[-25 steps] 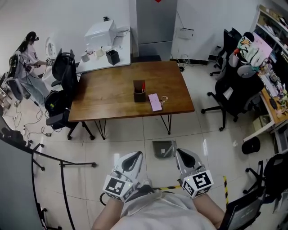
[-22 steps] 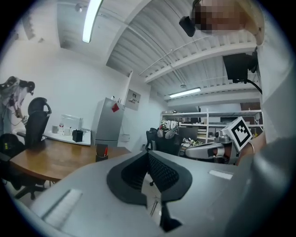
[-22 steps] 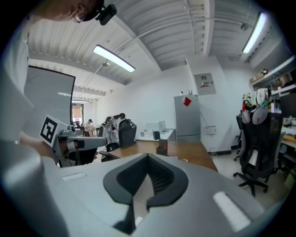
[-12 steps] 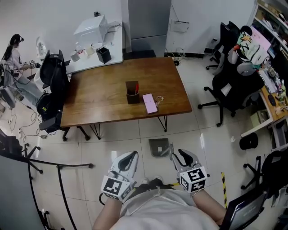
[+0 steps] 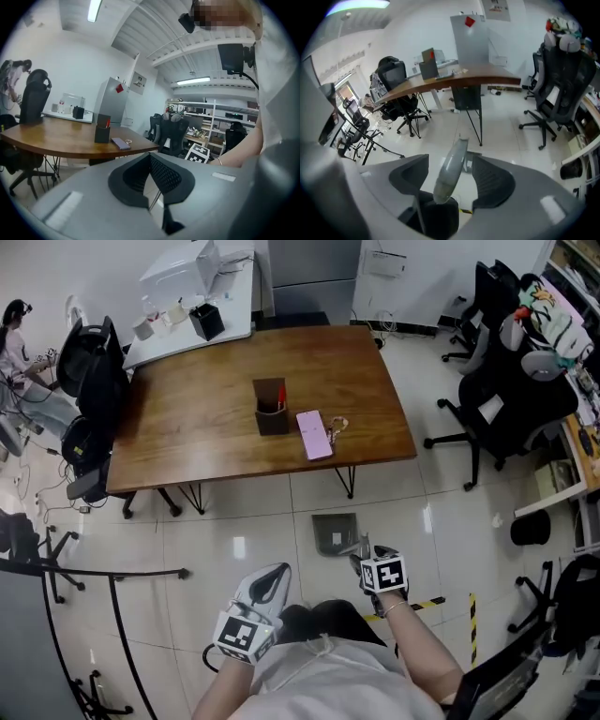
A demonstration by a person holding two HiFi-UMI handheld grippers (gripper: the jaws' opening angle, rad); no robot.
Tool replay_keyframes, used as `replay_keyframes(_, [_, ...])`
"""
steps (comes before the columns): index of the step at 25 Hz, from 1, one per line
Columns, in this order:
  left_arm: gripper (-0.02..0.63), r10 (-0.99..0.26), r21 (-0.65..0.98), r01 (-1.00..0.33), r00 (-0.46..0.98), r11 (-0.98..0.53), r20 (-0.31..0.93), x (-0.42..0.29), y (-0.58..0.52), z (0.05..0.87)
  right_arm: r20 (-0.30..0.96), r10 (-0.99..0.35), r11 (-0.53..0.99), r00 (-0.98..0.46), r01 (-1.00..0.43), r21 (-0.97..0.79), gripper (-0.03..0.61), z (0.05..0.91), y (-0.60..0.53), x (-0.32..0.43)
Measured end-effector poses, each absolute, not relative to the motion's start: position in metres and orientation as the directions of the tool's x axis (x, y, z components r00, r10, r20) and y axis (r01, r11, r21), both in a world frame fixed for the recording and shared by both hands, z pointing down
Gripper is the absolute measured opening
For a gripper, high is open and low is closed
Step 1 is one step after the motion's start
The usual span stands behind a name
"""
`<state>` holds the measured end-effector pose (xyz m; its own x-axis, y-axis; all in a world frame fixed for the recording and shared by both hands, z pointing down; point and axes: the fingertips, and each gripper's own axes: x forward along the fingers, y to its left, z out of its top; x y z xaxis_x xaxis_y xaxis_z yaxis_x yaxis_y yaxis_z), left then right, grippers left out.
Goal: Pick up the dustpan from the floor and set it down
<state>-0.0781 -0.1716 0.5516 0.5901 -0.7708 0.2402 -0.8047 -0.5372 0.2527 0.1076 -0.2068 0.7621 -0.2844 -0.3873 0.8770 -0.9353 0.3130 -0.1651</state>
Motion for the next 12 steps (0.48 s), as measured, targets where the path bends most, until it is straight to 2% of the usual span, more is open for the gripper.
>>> replay_keyframes(4, [0.012, -0.758, 0.257, -0.794, 0.604, -0.550, 0.245, -0.076, -0.174, 0.569, 0.923, -0.289, 0.262, -0.254, -0.948, -0.179, 0.275, 0.801, -0.207, 0.115])
replay_keyframes(6, [0.012, -0.761, 0.257, -0.796, 0.602, -0.548, 0.240, -0.077, -0.180, 0.574, 0.942, -0.209, 0.254, -0.263, -0.945, -0.208, 0.186, 0.822, -0.205, 0.112])
replay_keyframes(7, [0.012, -0.765, 0.259, -0.799, 0.598, -0.543, 0.240, -0.078, -0.183, 0.576, 0.944, -0.177, 0.248, -0.279, -0.941, -0.232, 0.080, 0.830, -0.204, 0.108])
replay_keyframes(9, [0.012, -0.768, 0.263, -0.801, 0.594, -0.538, 0.239, -0.078, -0.185, 0.581, 0.927, -0.169, 0.235, -0.335, -0.927, -0.292, 0.034, 0.835, -0.207, 0.097])
replay_keyframes(12, [0.012, -0.761, 0.260, -0.797, 0.601, -0.545, 0.245, -0.077, -0.182, 0.590, 0.907, -0.184, 0.224, -0.380, -0.914, -0.337, 0.018, 0.833, -0.213, 0.084])
